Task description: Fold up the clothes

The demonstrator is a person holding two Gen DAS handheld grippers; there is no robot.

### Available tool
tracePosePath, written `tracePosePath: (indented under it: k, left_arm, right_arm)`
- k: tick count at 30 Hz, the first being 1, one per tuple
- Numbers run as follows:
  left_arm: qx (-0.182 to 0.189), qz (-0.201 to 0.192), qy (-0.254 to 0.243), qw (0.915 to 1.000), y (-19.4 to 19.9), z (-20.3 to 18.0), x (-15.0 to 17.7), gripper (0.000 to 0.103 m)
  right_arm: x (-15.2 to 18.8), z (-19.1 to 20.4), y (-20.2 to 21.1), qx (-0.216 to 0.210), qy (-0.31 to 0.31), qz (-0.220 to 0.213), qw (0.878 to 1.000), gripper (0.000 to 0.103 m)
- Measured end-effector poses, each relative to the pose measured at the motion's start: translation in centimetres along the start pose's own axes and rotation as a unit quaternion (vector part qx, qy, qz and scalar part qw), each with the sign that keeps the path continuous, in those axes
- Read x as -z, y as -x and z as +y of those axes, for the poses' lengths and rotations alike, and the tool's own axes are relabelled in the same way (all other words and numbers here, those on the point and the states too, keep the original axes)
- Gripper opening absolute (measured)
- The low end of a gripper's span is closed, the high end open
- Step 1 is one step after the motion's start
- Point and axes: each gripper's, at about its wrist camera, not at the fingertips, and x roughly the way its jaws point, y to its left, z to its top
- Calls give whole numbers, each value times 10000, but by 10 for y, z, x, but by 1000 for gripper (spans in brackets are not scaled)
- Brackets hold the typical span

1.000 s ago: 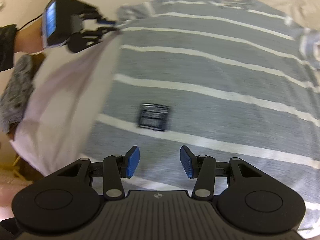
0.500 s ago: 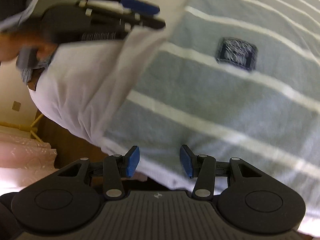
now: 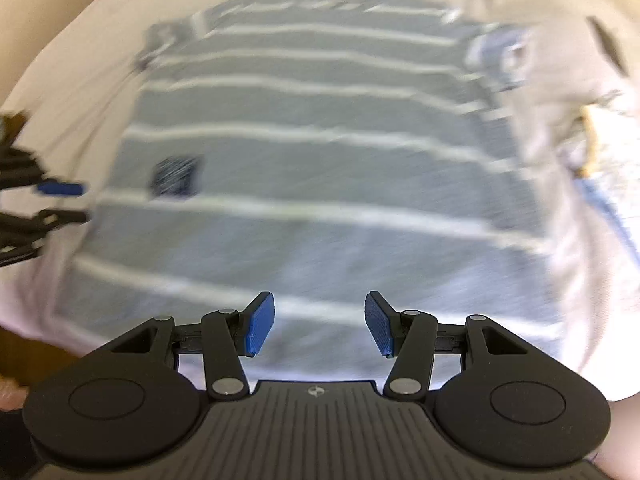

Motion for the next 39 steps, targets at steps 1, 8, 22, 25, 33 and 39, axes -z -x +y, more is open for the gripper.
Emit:
tracePosePath:
  k: [1,8,22,25,33,39]
  left_arm:
    - [-15,-59,-18,10000,-2,0,-12,22]
    - [-225,-97,100,9996,-42,1,-101,26]
    - [92,516,370,9979,-135,-44,-214,26]
    - [-70,711,483,9963,-135,-36,-214,27]
    - [-802,943,802,9891,-110,13,-196,32]
    - [-1157,971,906,9844,-83,66,-158,39]
  right_arm:
    - [-4,-15,2,80,-48,-74,9999,53]
    - [-65,-115,-15,124,-186,-583,9980,53]
    - [-216,-292,-138,-632,-776,-708,9925,53]
    - [-226,-297,-160,-538,-434,-513,9963,52]
    - [-226,-290,-134,-185,53,-635,9978,53]
    - [-224,-258,-93,-534,69,-832,9951,54]
